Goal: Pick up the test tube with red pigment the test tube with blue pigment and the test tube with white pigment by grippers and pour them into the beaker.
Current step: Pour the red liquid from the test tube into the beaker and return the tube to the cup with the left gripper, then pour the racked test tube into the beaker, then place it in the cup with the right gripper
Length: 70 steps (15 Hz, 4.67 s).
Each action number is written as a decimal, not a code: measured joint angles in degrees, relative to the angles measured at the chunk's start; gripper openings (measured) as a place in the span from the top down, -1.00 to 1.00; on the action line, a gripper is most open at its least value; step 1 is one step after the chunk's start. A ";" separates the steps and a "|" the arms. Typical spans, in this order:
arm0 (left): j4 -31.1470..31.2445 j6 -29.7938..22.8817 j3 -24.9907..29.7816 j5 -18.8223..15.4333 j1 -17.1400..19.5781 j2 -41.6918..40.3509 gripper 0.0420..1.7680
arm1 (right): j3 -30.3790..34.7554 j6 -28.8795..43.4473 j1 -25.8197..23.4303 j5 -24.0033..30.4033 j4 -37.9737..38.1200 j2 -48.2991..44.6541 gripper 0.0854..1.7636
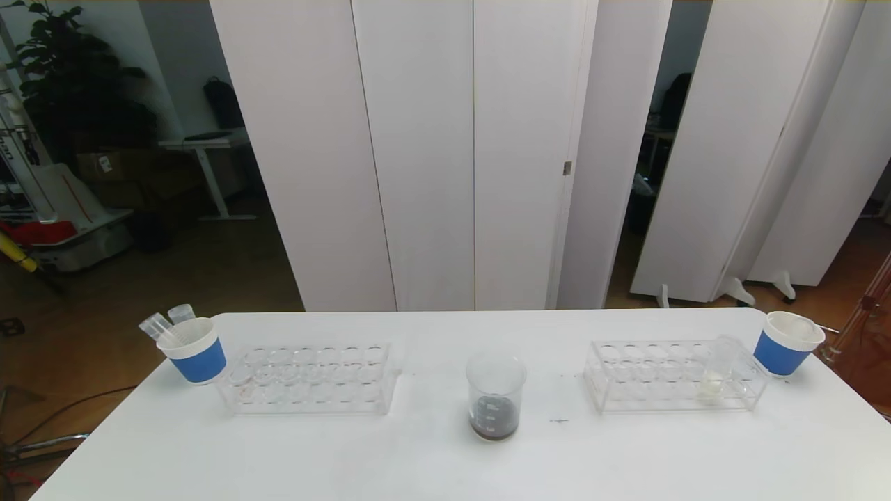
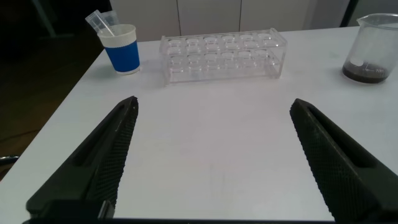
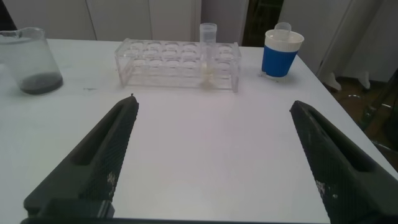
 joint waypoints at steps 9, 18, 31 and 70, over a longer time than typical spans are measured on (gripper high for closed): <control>0.00 0.00 0.00 -0.01 0.00 0.00 -0.97 | -18.15 0.00 -0.40 -0.49 11.69 4.13 -0.98; 0.00 -0.02 0.00 -0.01 0.00 0.00 -0.97 | -32.45 1.04 -0.13 -4.47 4.86 25.08 -0.98; -0.02 0.00 0.00 -0.01 0.00 0.00 -0.97 | -28.98 5.78 0.05 -8.19 -22.78 60.08 -0.98; -0.02 0.00 0.00 0.00 0.00 0.00 -0.97 | -22.91 0.40 0.29 -4.06 -57.43 105.03 -0.98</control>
